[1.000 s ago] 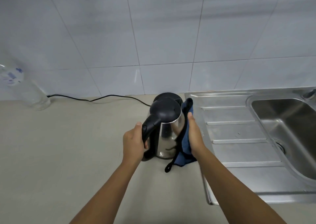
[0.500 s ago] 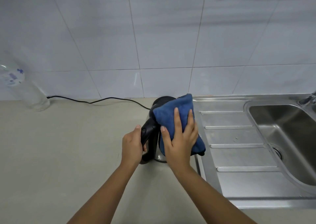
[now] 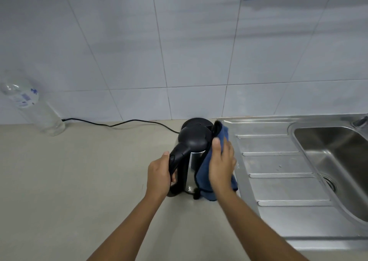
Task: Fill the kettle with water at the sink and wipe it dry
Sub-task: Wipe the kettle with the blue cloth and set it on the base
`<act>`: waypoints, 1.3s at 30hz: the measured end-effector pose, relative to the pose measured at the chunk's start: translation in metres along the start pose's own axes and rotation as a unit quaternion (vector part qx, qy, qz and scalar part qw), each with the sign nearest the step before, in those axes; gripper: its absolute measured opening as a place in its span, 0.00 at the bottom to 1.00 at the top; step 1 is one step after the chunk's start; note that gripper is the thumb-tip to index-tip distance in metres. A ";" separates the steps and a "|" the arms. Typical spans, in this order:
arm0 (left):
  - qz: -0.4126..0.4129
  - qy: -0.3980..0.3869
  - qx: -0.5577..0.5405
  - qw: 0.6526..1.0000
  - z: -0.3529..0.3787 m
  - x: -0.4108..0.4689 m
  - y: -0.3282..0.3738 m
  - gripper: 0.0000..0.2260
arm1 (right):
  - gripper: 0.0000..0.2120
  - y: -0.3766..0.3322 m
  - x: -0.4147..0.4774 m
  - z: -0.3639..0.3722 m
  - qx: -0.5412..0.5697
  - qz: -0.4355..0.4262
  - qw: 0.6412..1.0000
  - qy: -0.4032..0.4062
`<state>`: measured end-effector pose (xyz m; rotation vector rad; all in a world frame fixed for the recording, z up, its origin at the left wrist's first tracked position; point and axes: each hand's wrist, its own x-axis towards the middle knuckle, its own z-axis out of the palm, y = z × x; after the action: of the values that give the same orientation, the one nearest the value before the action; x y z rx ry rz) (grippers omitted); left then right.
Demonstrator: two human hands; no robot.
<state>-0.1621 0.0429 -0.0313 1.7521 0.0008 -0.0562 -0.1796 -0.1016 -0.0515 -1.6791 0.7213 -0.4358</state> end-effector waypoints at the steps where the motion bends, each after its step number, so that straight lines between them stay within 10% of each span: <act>1: 0.000 -0.001 0.001 1.000 0.000 0.000 0.000 0.26 | 0.37 -0.005 0.018 -0.005 0.007 0.016 1.000 -0.025; 6: 0.003 0.013 -0.003 1.000 0.002 0.000 -0.003 0.26 | 0.25 0.000 0.051 -0.029 0.068 0.115 0.975 -0.179; 9: 0.011 0.036 -0.001 0.999 0.004 0.000 -0.007 0.27 | 0.25 0.022 0.033 -0.027 0.085 0.171 0.971 -0.143; 12: 0.021 0.050 -0.005 0.999 0.005 0.000 -0.009 0.27 | 0.47 0.044 0.008 -0.018 0.068 0.166 0.981 -0.079; 18: -0.018 0.058 -0.082 0.995 0.000 0.006 0.010 0.25 | 0.28 0.014 -0.012 -0.018 0.071 0.040 0.996 -0.036; 24: 0.070 0.034 -0.153 0.985 -0.013 0.017 0.067 0.22 | 0.52 -0.023 0.040 -0.035 0.175 0.007 0.980 -0.090; 35: 0.047 0.079 -0.224 0.970 -0.006 0.006 0.102 0.19 | 0.36 -0.044 -0.007 -0.030 0.133 0.012 0.991 -0.016; 39: 0.039 0.084 -0.225 0.970 -0.001 0.002 0.106 0.22 | 0.45 -0.033 -0.025 -0.023 0.131 -0.003 0.991 0.002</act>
<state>-0.1565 0.0243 0.0728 1.2963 0.0636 0.1416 -0.2051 -0.0978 -0.0115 -1.4328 0.6337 -0.5156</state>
